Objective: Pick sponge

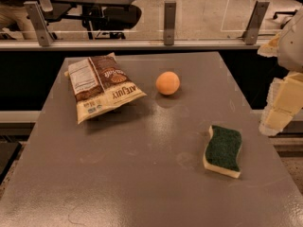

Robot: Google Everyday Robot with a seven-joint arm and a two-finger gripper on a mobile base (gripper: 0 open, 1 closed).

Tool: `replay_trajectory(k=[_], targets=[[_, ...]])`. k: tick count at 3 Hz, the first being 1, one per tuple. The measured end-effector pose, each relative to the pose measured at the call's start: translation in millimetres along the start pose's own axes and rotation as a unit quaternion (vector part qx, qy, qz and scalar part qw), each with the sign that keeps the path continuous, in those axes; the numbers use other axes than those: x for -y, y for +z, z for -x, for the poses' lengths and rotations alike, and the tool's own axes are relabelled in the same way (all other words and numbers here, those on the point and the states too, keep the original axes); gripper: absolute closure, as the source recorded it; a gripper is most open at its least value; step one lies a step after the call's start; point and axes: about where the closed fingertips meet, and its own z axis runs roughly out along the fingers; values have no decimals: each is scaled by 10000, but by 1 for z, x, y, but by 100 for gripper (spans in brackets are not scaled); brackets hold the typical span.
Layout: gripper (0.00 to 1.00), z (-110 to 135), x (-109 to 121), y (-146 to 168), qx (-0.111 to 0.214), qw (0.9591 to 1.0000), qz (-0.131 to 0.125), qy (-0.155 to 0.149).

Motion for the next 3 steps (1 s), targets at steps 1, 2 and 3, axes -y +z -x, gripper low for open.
replay_trajectory(k=[1,2,3], targets=[[0,0,0,0,0,10000,-1,0],[0,3,-4,4,-10,9994,26,-341],[0,6,-16,23,120,9944,228,-1023]])
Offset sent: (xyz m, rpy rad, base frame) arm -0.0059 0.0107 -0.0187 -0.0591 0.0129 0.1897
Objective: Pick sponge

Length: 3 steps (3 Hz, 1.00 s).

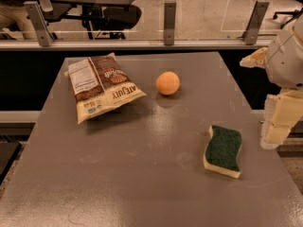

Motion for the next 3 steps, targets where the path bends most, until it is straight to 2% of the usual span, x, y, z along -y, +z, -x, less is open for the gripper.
replay_trajectory(k=[1,2,3], targets=[[0,8,-20,28,267,9937,428,-1004],[0,17,-38,48,463,9802,740,-1777],[0,24,-54,66,536,9634,941,-2453]])
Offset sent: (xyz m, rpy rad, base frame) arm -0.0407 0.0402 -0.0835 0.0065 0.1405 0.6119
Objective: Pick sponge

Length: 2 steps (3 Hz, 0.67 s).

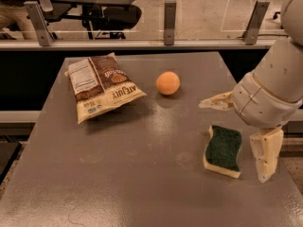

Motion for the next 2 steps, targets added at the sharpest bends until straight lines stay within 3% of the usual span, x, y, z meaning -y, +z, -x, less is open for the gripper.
replay_trajectory(k=[1,2], targets=[[0,5,-5,16,-29,9987,95,-499],[0,5,-5,30,-115,9966,146,-808]])
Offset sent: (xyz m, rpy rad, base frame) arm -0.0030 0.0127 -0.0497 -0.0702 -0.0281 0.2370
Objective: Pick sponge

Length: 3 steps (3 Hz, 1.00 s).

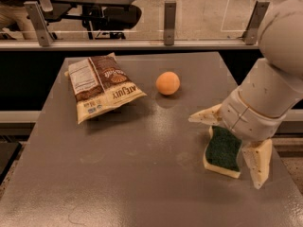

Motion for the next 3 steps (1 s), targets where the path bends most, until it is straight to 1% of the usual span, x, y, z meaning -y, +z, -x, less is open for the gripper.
replay_trajectory(k=[1,2,3], targets=[[18,-6,0,11,-96,9997,143,-171],[42,-12,-1,18,-166,9990,326,-266],[73,-19,2,17,-182,9981,511,-296]])
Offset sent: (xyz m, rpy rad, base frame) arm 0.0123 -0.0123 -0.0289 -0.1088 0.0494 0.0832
